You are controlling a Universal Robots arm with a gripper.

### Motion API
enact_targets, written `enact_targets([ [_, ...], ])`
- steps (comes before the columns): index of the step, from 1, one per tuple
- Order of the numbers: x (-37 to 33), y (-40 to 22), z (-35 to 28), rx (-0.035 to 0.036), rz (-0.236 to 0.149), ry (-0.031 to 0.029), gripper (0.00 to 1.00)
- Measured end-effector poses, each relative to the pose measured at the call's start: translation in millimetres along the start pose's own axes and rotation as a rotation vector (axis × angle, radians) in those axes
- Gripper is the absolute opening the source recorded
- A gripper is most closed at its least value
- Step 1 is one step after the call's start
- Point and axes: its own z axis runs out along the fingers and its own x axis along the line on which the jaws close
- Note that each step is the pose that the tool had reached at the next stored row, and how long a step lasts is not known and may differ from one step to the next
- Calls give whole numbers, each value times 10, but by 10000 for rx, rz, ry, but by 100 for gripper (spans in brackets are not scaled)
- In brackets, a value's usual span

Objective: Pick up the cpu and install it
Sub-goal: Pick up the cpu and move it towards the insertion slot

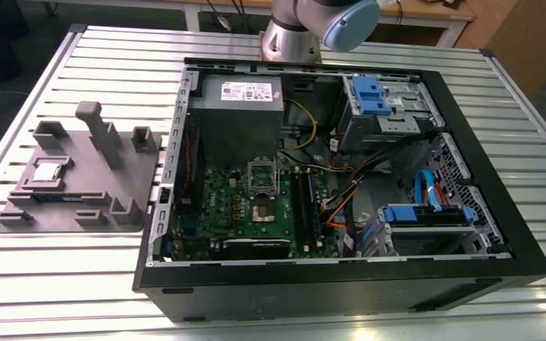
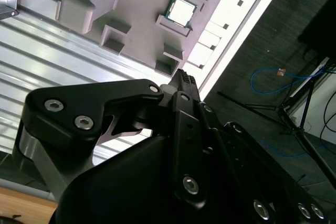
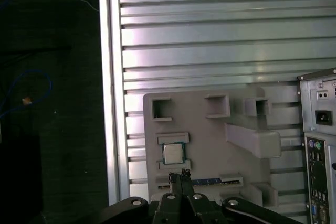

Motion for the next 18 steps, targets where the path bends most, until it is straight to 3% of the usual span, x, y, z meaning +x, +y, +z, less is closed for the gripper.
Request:
enact_targets([
  [6, 2, 0, 0, 0, 0, 0, 12],
  [11, 3, 0, 0, 0, 0, 0, 35],
  [14, 4, 0, 0, -1, 0, 0, 41],
  [18, 5, 0, 0, 0, 0, 0, 59],
])
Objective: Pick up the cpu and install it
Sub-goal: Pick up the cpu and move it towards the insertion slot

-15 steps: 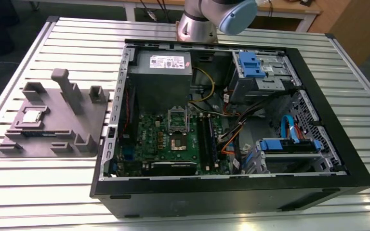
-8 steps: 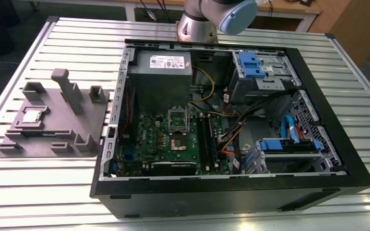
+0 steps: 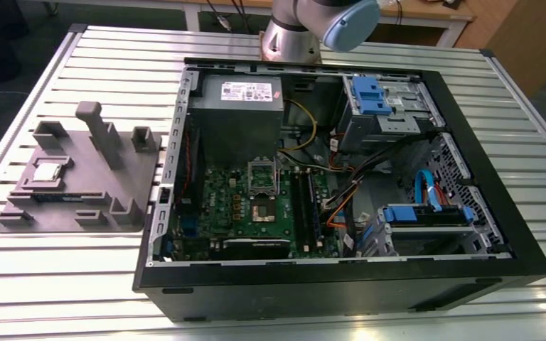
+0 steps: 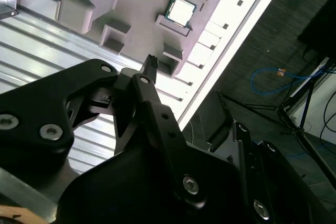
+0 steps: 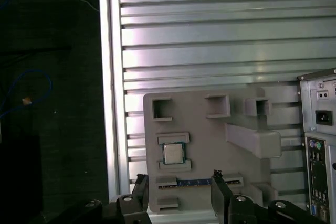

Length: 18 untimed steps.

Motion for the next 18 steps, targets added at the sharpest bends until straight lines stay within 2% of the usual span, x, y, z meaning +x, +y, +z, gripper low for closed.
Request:
enact_targets([
  [7, 2, 0, 0, -1, 0, 2, 59],
  [8, 2, 1, 0, 1, 2, 30, 59],
  [11, 2, 1, 3, 13, -42, 201, 59],
  [14, 4, -4, 33, 21, -210, 326, 59],
  [16, 4, -6, 54, 28, -375, 453, 59],
  [17, 5, -7, 61, 30, -465, 491, 59],
  [18, 4, -11, 65, 31, -527, 496, 59],
])
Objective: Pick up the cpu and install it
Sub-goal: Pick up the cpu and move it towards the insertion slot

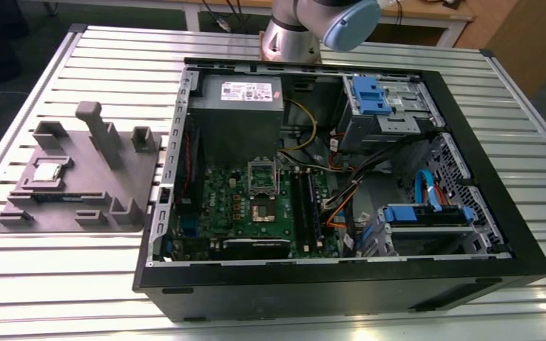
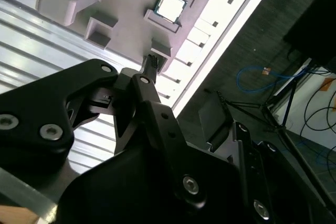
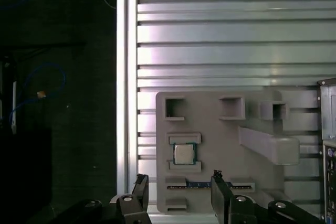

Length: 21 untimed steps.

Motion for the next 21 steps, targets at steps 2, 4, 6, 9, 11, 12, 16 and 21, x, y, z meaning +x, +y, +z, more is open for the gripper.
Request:
enact_targets([
  [2, 0, -1, 0, 0, -24, 3, 59],
  [4, 0, -2, 11, 0, -28, 2, 59],
  [6, -1, -2, 14, 0, -28, 2, 59],
  [9, -1, -2, 23, -1, -28, 2, 59],
  [11, -1, -3, 32, -1, -28, 2, 59],
  [12, -1, -3, 37, 0, -28, 2, 59],
  [16, -2, -5, 67, 0, -28, 3, 59],
  [21, -3, -14, 101, -6, -30, 2, 59],
])
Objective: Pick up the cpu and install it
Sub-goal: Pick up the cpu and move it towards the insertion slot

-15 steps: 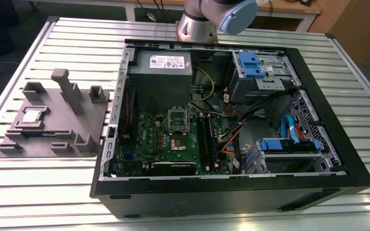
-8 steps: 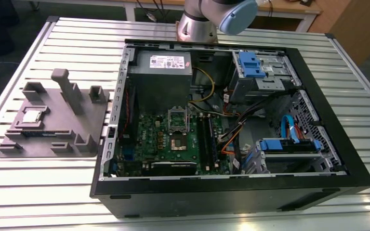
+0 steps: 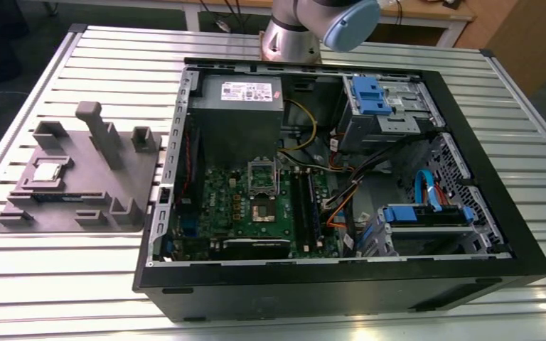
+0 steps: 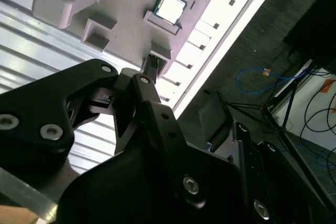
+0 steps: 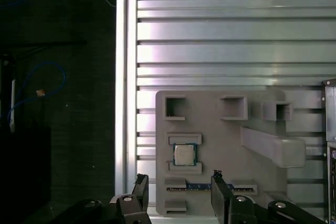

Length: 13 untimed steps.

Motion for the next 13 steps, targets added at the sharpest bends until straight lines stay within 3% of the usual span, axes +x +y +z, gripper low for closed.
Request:
enact_targets([
  [8, -3, -12, 83, 29, -141, 12, 59],
  [13, -6, -18, 167, 48, -823, 40, 59],
])
